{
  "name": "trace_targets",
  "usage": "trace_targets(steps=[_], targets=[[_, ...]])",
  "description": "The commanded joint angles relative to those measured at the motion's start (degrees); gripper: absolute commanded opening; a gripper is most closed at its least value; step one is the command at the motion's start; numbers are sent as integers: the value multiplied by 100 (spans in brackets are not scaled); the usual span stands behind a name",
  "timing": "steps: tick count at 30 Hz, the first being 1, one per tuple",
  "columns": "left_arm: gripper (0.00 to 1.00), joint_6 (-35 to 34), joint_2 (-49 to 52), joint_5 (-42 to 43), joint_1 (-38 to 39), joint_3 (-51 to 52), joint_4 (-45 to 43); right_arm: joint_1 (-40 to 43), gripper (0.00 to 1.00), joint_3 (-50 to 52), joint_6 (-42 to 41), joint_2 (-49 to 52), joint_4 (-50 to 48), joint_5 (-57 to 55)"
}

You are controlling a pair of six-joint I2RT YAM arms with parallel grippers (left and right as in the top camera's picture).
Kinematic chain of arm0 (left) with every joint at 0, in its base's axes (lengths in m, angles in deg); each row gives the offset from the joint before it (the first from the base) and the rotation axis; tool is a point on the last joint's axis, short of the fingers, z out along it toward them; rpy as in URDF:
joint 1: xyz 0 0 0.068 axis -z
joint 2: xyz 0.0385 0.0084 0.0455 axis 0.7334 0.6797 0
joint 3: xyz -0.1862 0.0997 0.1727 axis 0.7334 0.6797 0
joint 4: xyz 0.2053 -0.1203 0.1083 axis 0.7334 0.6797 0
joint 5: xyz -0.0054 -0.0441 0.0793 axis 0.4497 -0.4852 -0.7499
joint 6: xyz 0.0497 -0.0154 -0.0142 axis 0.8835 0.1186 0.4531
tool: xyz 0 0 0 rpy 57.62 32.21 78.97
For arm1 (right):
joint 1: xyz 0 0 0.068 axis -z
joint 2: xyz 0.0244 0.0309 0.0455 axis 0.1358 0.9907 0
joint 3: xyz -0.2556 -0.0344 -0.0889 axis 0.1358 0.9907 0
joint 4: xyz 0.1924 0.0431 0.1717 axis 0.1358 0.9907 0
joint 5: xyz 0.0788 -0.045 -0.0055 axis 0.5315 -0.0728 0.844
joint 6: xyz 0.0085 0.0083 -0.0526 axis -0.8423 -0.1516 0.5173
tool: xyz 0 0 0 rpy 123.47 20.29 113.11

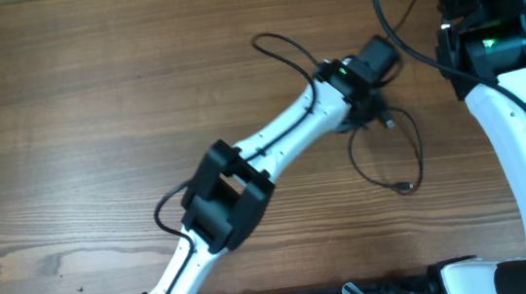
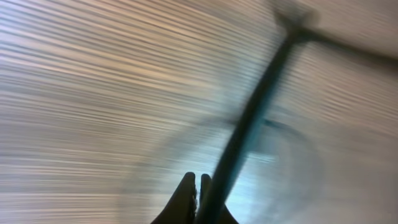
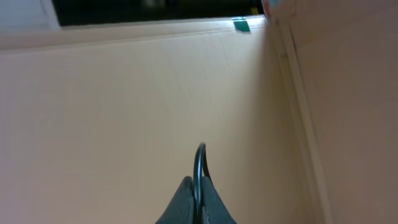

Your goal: Untangle cables

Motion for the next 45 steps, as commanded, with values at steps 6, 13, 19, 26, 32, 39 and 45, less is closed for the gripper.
trace_targets(steps=[6, 13, 19, 26, 32, 39, 45], targets=[[4, 1152, -1460, -2564, -1764, 28, 2417, 876, 4, -96, -892, -31, 850, 212], [4, 1300, -2253, -2597, -2796, 28, 2568, 1663, 4, -350, -667, -70, 925, 599], [4, 1303, -2341, -2754, -2903, 28, 2559, 2946, 4, -669, -595, -116, 752, 647], [4, 1665, -2341, -2747, -2903, 28, 2597, 4164, 5, -669, -608, 149, 658, 1998], [4, 1687, -2341, -2747, -2903, 28, 2656, 4446, 4, -669, -647, 942, 1499, 2752], [4, 1687, -2341, -2656, -2903, 28, 2704, 4446, 4, -645, -5619, 1106, 5101, 6334], [4, 1687, -2341, -2638, -2892, 28, 2868, 4662, 4, -645, -6098, 1106, 5429, 8284]])
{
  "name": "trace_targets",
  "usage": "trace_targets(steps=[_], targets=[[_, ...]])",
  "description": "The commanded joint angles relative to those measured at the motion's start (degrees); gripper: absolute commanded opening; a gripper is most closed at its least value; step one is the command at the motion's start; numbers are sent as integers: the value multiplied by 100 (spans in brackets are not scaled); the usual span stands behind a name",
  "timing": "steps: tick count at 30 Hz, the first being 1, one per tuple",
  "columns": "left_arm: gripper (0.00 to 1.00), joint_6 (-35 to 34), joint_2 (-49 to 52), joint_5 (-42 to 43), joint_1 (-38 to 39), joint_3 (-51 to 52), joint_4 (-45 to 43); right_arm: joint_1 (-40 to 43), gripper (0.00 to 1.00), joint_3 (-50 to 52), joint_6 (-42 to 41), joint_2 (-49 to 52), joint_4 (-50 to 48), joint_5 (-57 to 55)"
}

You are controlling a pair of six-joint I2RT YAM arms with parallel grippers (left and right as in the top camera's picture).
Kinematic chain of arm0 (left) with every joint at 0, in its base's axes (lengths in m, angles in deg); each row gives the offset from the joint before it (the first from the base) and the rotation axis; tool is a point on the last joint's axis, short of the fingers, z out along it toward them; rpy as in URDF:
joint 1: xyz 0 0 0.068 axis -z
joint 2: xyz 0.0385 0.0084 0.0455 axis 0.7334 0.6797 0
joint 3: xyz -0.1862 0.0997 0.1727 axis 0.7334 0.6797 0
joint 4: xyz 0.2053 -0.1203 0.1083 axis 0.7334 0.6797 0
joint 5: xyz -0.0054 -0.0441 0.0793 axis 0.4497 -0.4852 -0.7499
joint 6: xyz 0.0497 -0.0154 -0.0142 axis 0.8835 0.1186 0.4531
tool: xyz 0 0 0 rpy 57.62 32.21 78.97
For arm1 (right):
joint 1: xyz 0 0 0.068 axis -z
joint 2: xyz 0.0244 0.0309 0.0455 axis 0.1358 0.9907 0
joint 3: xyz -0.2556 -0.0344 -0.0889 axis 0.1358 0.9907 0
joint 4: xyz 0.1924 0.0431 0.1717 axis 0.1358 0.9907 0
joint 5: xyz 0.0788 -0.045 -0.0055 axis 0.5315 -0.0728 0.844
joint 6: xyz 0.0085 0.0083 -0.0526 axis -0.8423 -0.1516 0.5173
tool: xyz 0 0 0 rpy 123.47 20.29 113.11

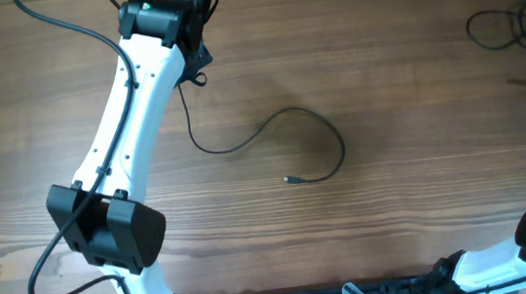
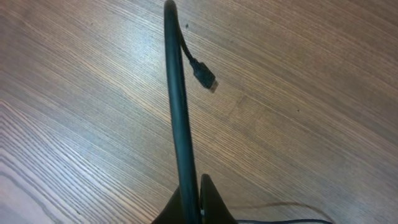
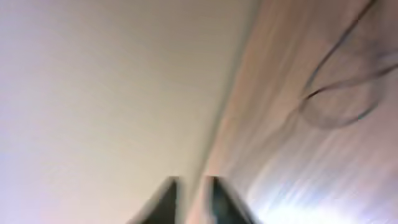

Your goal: Untangle cables

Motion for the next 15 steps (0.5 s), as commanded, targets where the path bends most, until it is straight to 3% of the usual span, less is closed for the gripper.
trace_targets(steps=[1, 6, 9, 10, 11, 12, 14, 15], targets=[[4, 76, -168, -17, -11, -22, 55, 310, 4, -31, -299, -42, -37, 1117], [4, 74, -168, -17, -11, -22, 26, 868, 4, -31, 1217, -42, 164, -1434], [4, 74, -168, -17, -11, -22, 2, 726, 4, -31, 1714, -42, 363, -1515], [4, 76, -168, -17, -11, -22, 7, 605, 21, -31, 1657, -42, 407, -1377], [4, 74, -168, -17, -11, -22, 7, 509, 64, -31, 1547, -42, 452, -1311], [4, 76, -168, -17, -11, -22, 9, 306, 92, -31, 1325, -39, 581, -1305], [4, 76, -168, -15, -11, -22, 13, -280, 91, 61, 1248, -28, 752, -1316], [4, 76, -168, -15, -11, -22, 13, -505, 83, 125, 1244, -22, 844, -1392]])
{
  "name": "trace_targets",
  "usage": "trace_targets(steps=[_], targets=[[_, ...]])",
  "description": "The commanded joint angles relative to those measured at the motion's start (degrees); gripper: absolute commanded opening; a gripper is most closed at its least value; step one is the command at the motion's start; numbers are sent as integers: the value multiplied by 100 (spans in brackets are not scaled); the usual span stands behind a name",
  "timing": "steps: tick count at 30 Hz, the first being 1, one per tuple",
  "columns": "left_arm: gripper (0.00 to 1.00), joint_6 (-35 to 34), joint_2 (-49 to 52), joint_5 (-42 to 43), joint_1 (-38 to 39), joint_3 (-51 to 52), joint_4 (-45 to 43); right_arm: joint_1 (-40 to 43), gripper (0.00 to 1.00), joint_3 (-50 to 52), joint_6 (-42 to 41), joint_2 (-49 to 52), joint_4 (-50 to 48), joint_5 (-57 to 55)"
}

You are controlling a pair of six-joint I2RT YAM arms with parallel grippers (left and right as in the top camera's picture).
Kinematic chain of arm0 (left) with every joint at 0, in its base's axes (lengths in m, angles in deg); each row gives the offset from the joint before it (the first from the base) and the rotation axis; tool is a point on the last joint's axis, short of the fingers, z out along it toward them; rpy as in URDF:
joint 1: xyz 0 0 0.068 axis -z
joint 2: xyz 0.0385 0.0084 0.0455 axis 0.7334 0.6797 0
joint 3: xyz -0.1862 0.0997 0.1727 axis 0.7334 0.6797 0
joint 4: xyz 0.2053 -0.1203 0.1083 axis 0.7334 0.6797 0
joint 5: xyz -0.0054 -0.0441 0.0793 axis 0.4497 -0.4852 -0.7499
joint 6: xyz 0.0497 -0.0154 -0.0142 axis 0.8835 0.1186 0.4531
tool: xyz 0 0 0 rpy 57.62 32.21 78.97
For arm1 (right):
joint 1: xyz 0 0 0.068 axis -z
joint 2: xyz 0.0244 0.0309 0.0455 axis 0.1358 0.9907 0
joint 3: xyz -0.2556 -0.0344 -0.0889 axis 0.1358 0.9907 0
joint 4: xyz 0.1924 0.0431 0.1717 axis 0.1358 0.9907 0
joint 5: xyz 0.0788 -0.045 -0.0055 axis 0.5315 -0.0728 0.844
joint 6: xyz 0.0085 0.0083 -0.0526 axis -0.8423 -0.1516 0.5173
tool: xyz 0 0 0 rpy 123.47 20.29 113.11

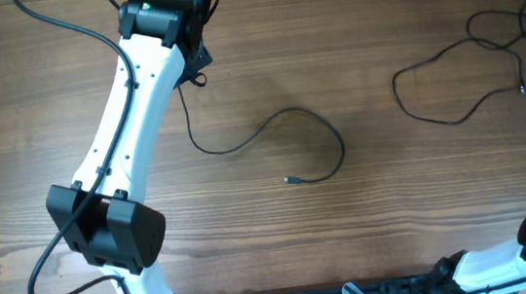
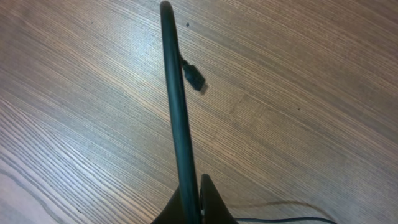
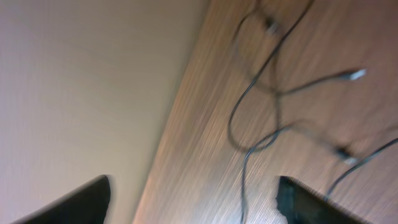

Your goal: Untangle cables

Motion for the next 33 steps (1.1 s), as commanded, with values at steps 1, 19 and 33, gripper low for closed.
trace_targets(steps=[1, 19, 33], targets=[[4, 76, -164, -13, -11, -22, -11, -863, 80, 210, -299, -17, 358, -339], [4, 74, -164, 13, -11, -22, 391, -975, 88, 1003, -4210, 1545, 199, -4271], [4, 74, -164, 55, -11, -22, 555, -74, 72, 1003, -3593, 2297, -319, -4024]])
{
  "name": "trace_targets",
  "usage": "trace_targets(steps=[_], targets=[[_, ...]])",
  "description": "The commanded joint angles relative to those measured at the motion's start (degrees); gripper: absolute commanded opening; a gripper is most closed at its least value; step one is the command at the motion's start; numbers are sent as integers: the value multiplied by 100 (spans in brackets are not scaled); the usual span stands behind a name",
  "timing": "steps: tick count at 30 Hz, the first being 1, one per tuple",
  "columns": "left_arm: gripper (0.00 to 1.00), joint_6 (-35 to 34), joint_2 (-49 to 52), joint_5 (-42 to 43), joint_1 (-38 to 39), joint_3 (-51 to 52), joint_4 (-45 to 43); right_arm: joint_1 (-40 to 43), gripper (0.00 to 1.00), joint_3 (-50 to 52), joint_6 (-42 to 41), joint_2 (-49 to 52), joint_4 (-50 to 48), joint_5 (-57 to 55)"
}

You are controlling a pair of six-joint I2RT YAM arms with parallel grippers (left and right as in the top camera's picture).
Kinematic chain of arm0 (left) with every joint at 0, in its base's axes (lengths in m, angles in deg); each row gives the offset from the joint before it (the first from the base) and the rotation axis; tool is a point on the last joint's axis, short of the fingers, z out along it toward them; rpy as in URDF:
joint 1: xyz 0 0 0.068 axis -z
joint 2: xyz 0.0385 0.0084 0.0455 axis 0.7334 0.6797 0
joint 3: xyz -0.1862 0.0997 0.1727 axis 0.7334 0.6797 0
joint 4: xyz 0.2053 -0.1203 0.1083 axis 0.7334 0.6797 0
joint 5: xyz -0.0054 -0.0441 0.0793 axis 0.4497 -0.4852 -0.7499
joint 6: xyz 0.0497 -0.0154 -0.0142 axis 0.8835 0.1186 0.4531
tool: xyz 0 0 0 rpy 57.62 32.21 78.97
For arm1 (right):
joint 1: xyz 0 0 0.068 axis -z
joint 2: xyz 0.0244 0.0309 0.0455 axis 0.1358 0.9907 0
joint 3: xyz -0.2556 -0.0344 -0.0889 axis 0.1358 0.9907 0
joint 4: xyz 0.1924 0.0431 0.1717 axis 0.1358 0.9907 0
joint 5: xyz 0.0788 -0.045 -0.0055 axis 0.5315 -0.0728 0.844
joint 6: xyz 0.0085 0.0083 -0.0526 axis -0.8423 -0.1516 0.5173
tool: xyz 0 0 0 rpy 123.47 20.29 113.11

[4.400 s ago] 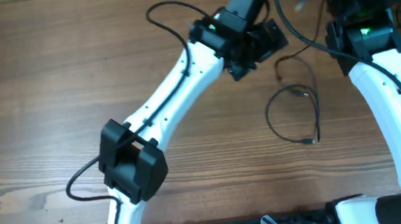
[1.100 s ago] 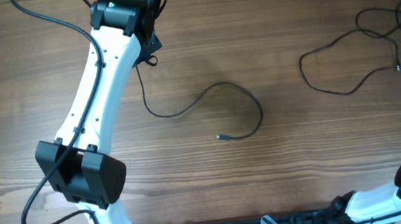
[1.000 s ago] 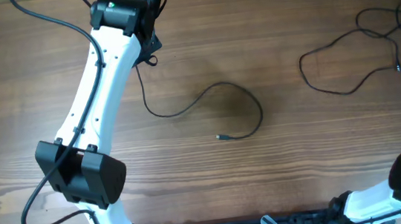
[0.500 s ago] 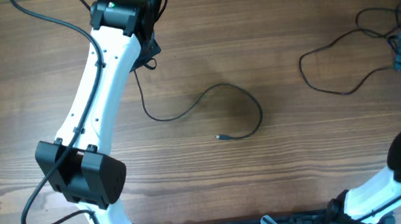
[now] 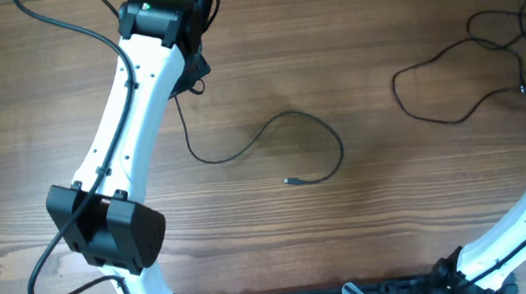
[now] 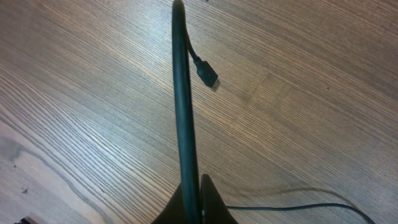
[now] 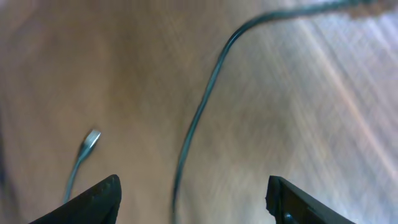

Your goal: Untangle cables

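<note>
My left gripper (image 6: 198,186) is shut on a thick-looking black cable (image 6: 182,93), which rises from the jaws and ends in a small plug (image 6: 208,74). In the overhead view the left gripper (image 5: 192,74) is at the far left. From it a thin black cable (image 5: 315,127) curls across the middle to a loose end (image 5: 289,180). A second bunch of cables (image 5: 469,52) lies at the far right. My right gripper (image 7: 193,190) hangs wide open over one strand (image 7: 199,124) and a silver connector (image 7: 92,138); this view is blurred.
The wooden table (image 5: 399,231) carries nothing but the cables. The left arm (image 5: 132,112) slants across the left half. The right arm stands at the right edge beside the bunch. The mounting rail runs along the front edge.
My right arm has come up along the right edge, and its open gripper is now over the right bunch of cables. The left gripper still holds its cable, shifted slightly.
At first both grippers were shut on cables, the left at a tangle right of centre, the right at the far right. Later the left held one cable at the far left, trailing across the middle, and the right was open. The other cables then lay spread at the right.
</note>
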Motion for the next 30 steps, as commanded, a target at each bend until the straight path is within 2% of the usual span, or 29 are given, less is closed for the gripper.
trace_targets(steps=[1, 6, 14, 15, 16, 17, 22, 26, 30], targets=[[4, 74, -160, 7, -11, -22, 2, 90, 72, 22, 354, 223, -129, 111], [4, 74, -160, 131, -11, -22, 2, 72, 74, 22, 498, 302, -330, 229], [4, 74, -160, 203, 0, -22, 26, 61, 69, 22, 540, 575, -461, 372], [4, 74, -160, 201, 17, -22, 22, 61, 59, 22, 540, 575, -463, 365], [4, 74, -160, 201, 28, -22, 22, 61, 36, 22, 562, 575, -468, 367], [4, 74, -160, 201, 48, -22, 22, 61, 4, 22, 664, 575, -476, 387], [4, 74, -160, 201, 66, -22, 22, 57, 4, -155, 1071, 304, -450, 820], [4, 74, -160, 201, 66, -22, 2, 52, 4, -505, 2430, -643, -962, 1447], [4, 74, -160, 201, 66, -22, -101, 46, 4, -629, 3724, -1814, -2094, 1281]])
